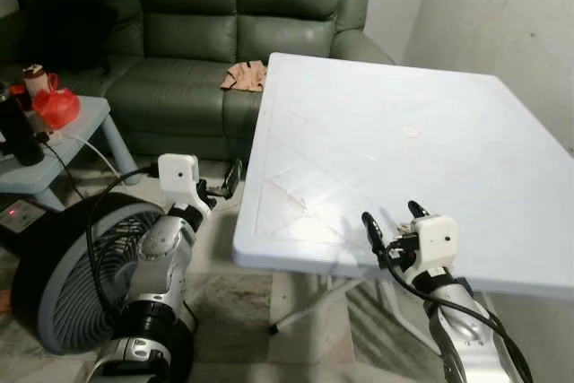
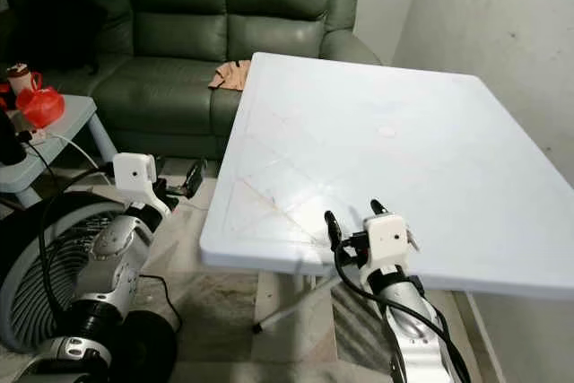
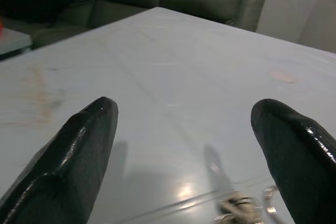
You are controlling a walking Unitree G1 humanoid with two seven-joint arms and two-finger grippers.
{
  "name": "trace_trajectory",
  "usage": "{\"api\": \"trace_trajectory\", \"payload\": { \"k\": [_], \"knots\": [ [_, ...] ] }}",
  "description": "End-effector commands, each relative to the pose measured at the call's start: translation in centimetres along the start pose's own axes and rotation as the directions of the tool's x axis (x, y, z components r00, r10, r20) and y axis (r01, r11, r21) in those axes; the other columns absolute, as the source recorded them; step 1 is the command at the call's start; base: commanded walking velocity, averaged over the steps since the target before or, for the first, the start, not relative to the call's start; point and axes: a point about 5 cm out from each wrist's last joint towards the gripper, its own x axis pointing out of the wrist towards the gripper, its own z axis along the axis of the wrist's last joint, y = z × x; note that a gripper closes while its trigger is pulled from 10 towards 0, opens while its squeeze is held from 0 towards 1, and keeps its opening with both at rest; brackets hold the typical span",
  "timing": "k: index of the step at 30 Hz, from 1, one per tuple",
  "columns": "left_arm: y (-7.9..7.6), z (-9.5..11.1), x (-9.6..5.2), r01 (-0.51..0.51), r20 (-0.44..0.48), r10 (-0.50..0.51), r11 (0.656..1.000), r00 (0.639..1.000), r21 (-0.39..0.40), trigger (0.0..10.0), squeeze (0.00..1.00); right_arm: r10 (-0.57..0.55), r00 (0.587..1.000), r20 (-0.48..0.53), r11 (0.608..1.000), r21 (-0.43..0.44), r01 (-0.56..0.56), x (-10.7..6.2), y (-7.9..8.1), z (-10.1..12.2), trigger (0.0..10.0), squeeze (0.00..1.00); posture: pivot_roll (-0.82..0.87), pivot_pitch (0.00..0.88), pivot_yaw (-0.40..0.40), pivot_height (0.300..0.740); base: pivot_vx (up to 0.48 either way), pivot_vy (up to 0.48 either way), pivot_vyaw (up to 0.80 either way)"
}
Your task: Hang keys on a hook
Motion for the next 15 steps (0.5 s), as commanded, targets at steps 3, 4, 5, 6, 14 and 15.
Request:
{"api": "trace_trajectory", "payload": {
  "k": [3,4,5,6,14,15],
  "knots": [
    [-1.8,-0.2,0.1,0.066,0.000,-0.066,0.997,0.998,0.027,10.0,0.00,-0.023,0.999,-0.029,0.999,-0.027,0.022,-0.4,-1.2,-0.3,10.0,0.00,0.01,0.000,-0.056,0.740,0.000,0.000,0.00],
    [-2.0,-0.2,0.1,0.086,0.007,-0.086,0.996,0.996,0.033,10.0,0.00,-0.020,0.999,-0.032,0.999,-0.030,0.019,-0.4,-1.2,-0.3,10.0,0.00,0.01,0.000,-0.056,0.740,0.000,0.000,0.00],
    [-2.5,-0.3,0.0,0.111,0.004,-0.111,0.993,0.994,0.046,10.0,0.00,-0.014,0.999,-0.033,0.999,-0.037,0.013,-0.3,-1.3,-0.3,10.0,0.00,0.02,0.000,-0.058,0.740,0.000,0.000,0.00],
    [-2.8,-0.3,0.0,0.134,0.003,-0.134,0.990,0.991,0.049,10.0,0.00,-0.011,0.999,-0.035,0.999,-0.042,0.009,-0.3,-1.4,-0.2,10.0,0.00,0.02,0.000,-0.058,0.740,0.000,0.000,0.00],
    [-5.4,-0.6,-0.4,0.260,-0.009,-0.260,0.963,0.966,0.068,10.0,0.00,0.047,0.996,-0.079,0.995,-0.079,-0.053,0.0,-2.2,0.0,10.0,0.00,0.02,0.000,-0.063,0.740,0.000,0.000,0.00],
    [-6.0,-0.6,-0.5,0.283,-0.010,-0.284,0.955,0.959,0.083,10.0,0.00,0.067,0.992,-0.103,0.993,-0.091,-0.077,0.2,-2.3,0.0,10.0,0.00,0.02,0.000,-0.064,0.740,0.000,0.000,0.00]
  ]
}}
